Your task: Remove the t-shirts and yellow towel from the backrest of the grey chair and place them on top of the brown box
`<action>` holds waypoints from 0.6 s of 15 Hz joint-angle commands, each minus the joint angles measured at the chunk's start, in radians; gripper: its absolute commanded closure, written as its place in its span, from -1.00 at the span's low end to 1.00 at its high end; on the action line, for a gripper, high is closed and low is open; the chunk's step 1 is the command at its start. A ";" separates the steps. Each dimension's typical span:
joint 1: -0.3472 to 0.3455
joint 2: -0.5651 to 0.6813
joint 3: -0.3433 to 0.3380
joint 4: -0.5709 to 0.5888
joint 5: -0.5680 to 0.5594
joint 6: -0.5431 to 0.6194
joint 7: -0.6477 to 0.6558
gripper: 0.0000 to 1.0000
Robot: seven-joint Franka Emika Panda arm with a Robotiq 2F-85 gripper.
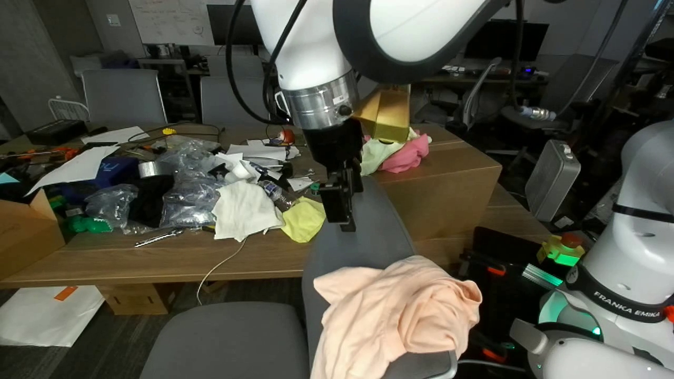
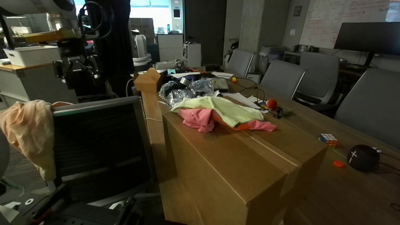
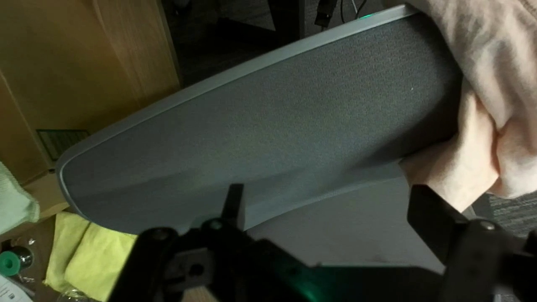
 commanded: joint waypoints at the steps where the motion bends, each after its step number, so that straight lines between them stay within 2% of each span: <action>1: 0.018 0.064 0.005 0.053 0.011 -0.036 0.033 -1.00; 9: 0.076 0.127 0.028 0.111 0.009 -0.056 0.093 -1.00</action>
